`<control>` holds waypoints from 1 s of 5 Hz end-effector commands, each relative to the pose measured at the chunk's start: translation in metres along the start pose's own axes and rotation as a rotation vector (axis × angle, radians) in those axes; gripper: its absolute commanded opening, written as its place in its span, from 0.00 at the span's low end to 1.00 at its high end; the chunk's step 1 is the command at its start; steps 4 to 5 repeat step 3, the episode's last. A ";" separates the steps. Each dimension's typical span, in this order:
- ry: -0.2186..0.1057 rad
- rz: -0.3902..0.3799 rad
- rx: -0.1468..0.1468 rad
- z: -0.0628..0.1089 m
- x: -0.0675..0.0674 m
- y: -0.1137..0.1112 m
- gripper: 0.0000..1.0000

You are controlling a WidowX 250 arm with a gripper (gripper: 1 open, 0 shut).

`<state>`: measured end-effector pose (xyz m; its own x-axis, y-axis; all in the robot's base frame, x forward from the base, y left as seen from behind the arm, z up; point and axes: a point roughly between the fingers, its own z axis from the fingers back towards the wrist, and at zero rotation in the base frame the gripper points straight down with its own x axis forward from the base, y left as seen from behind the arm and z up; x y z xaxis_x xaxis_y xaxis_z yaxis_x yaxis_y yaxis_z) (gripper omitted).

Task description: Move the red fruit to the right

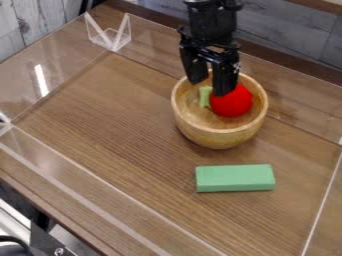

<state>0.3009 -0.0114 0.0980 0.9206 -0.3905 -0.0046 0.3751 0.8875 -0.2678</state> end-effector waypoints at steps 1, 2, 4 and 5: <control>-0.006 -0.086 0.022 0.004 0.002 -0.008 1.00; 0.007 -0.096 0.021 -0.004 0.007 0.000 1.00; 0.014 -0.094 0.021 -0.008 0.011 0.011 0.00; 0.014 -0.094 0.021 -0.008 0.011 0.011 0.00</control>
